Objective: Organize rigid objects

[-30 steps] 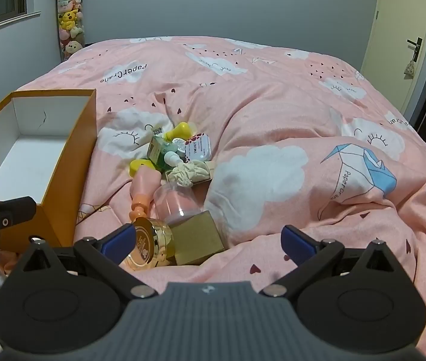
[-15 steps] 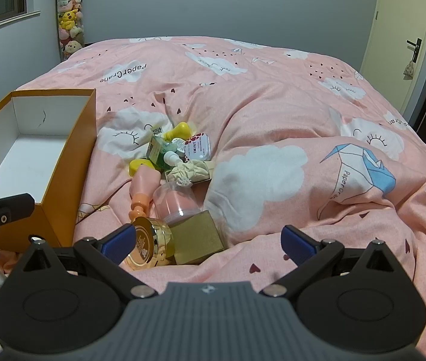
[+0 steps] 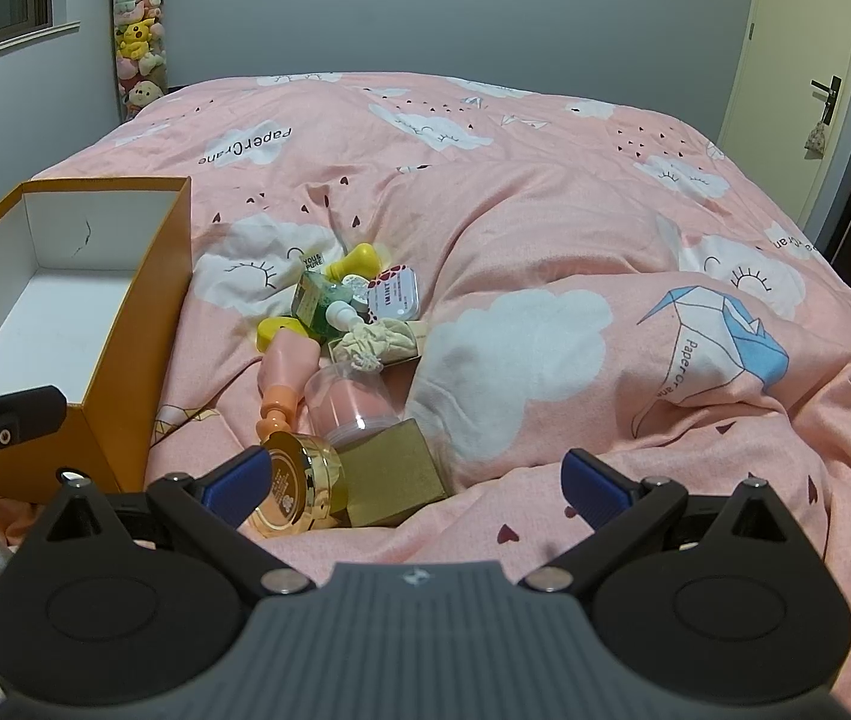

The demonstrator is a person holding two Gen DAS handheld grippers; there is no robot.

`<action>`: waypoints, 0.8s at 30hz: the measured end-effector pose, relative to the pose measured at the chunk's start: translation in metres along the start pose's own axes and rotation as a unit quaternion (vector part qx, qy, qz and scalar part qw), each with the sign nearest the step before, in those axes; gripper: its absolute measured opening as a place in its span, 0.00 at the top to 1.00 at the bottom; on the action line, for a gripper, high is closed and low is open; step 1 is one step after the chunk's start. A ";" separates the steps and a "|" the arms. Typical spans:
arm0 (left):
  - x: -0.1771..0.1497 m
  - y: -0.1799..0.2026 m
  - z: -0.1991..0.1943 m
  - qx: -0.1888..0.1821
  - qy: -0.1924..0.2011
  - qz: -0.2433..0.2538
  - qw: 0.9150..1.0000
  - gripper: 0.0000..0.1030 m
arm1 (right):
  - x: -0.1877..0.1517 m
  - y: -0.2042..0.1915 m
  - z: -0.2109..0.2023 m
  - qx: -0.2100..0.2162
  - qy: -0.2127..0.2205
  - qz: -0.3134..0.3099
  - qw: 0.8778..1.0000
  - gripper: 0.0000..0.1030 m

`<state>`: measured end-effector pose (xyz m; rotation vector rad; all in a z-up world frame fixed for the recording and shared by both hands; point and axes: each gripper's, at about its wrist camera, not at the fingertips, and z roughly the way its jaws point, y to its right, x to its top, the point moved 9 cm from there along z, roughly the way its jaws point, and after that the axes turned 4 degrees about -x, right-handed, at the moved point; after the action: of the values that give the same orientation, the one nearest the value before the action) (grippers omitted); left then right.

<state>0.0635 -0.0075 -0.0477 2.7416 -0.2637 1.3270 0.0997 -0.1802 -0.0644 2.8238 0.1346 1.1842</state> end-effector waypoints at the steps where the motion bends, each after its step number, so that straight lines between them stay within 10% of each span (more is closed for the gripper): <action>1: 0.000 0.000 0.000 0.000 0.000 0.000 1.000 0.22 | 0.000 0.000 0.000 0.000 0.000 0.000 1.000 0.02; 24: 0.000 -0.001 0.000 0.001 0.000 -0.001 1.000 0.22 | -0.001 0.003 -0.001 -0.001 -0.003 0.001 1.000 0.02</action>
<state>0.0634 -0.0068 -0.0475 2.7428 -0.2608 1.3265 0.0987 -0.1835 -0.0645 2.8275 0.1294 1.1751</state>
